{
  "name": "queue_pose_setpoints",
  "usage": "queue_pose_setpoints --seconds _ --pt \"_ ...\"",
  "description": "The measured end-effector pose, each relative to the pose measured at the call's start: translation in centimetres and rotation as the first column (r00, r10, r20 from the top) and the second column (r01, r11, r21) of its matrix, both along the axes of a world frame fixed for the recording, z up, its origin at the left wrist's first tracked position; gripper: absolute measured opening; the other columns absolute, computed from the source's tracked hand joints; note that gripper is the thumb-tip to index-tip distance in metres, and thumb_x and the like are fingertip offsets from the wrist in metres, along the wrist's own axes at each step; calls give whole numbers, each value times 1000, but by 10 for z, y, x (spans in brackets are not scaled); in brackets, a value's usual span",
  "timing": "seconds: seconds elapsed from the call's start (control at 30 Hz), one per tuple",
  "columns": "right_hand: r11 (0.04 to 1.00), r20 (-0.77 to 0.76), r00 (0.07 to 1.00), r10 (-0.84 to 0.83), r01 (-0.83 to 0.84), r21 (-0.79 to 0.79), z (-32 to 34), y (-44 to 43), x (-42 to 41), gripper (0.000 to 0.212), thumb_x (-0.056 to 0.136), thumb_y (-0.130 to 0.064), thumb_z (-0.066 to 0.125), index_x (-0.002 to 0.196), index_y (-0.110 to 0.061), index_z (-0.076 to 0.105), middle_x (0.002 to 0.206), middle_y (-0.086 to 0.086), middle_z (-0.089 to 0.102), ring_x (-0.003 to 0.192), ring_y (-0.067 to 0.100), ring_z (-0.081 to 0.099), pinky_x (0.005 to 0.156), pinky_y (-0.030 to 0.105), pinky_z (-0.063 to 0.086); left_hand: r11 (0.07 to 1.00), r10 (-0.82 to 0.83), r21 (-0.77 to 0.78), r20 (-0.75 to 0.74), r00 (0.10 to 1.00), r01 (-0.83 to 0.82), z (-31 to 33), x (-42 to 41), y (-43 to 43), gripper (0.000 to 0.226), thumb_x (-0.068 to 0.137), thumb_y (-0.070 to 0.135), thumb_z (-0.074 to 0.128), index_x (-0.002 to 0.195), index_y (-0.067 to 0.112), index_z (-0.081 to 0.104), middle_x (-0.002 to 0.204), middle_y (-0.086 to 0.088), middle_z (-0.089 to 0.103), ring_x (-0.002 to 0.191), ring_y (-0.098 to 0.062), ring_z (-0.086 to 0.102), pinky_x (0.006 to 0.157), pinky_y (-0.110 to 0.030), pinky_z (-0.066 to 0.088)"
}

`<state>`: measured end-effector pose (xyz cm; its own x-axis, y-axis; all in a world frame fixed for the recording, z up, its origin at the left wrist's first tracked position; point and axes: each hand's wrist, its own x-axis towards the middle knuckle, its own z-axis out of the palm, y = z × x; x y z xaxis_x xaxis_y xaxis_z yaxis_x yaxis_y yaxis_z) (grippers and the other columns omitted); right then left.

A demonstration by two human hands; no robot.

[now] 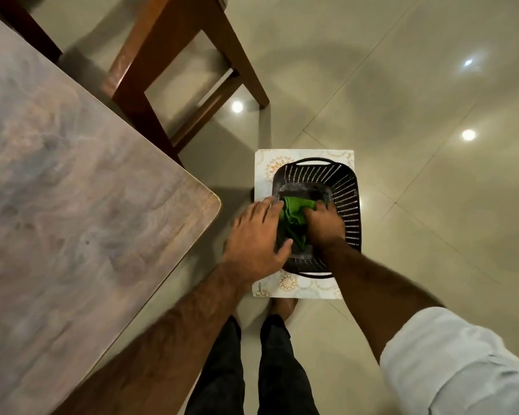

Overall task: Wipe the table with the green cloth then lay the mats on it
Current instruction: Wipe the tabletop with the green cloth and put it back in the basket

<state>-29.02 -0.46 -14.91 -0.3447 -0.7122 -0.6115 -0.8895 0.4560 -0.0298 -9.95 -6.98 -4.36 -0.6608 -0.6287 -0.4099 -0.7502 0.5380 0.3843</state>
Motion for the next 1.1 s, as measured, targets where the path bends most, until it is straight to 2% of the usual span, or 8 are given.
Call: queue_pose_setpoints --seconds 0.1,0.2,0.3,0.43,0.53,0.73,0.87,1.1 --pt "992 158 986 -58 75 -100 14 1 -11 45 95 -26 78 137 -15 66 141 16 63 135 43 56 106 50 55 999 27 16 10 1000 -27 2 1 -3 89 99 61 60 171 28 19 180 0 21 166 -27 20 131 -59 24" --pt "963 349 923 -163 225 -146 43 4 -21 19 95 -12 72 110 -18 62 105 7 70 101 35 70 83 38 56 998 57 14 5 998 -57 9 2 -3 89 98 62 60 169 28 20 179 0 23 165 -27 23 130 -58 26" --pt "906 432 859 -275 381 -182 82 5 -26 27 101 -12 70 92 -25 48 86 -1 62 75 20 61 63 29 45 996 89 16 -2 996 -89 26 9 -1 89 98 62 61 170 28 21 180 -1 23 165 -27 23 131 -57 26" --pt "723 635 653 -413 659 -207 149 6 -35 30 98 -22 84 115 -28 60 102 4 76 89 24 75 74 38 63 985 171 8 -15 985 -171 53 30 3 91 97 67 61 171 28 23 180 0 24 164 -27 27 132 -55 30" --pt "597 736 530 -422 773 -214 211 4 -32 18 98 -38 83 101 -21 80 85 5 83 89 36 82 80 49 68 971 239 -15 -33 971 -239 80 53 6 92 97 67 61 172 29 22 180 2 23 165 -25 26 133 -53 25" --pt "796 867 464 -181 587 -148 324 -32 18 39 100 -59 72 110 -21 78 105 20 82 98 50 79 90 76 61 912 385 -129 -63 921 -390 134 135 9 90 98 69 58 171 29 26 178 2 28 161 -25 33 129 -50 33" --pt "864 776 631 5 389 -321 373 -77 68 22 107 -48 66 107 -30 78 99 6 83 92 33 81 90 62 66 848 483 -208 -75 872 -487 153 191 8 88 96 68 59 168 26 34 174 -1 38 155 -27 42 123 -50 40" --pt "870 732 601 321 118 -479 412 -150 175 20 110 -28 67 117 -13 77 105 5 79 94 15 78 85 41 69 758 630 -189 -31 776 -624 163 270 -11 93 94 68 62 170 24 31 176 -7 34 157 -34 39 125 -54 36"
